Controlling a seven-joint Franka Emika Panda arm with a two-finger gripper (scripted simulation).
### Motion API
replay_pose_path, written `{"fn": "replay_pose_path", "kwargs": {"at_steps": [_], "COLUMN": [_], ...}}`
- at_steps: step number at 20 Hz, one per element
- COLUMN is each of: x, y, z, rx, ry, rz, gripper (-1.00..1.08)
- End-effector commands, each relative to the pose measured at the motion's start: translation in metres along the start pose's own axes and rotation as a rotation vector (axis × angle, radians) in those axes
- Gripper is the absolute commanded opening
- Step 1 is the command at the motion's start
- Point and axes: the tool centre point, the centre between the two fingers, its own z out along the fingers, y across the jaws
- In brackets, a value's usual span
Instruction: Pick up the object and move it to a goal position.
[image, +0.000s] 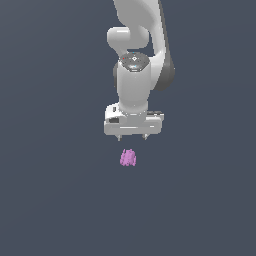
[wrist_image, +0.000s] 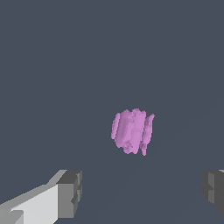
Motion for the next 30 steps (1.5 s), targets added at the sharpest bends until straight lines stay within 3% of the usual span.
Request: {"fn": "replay_pose_path", "kwargs": {"at_steps": [1,16,30], "x": [0.000,0.006,0.015], "y": [0.000,-0.020,0.004], "z": [0.000,-0.005,0.059], "rx": [0.000,-0.007,-0.009], "ry": [0.000,0.006,-0.043], "rz": [0.000,-0.050,0.153], "gripper": [1.00,1.00,1.00]}}
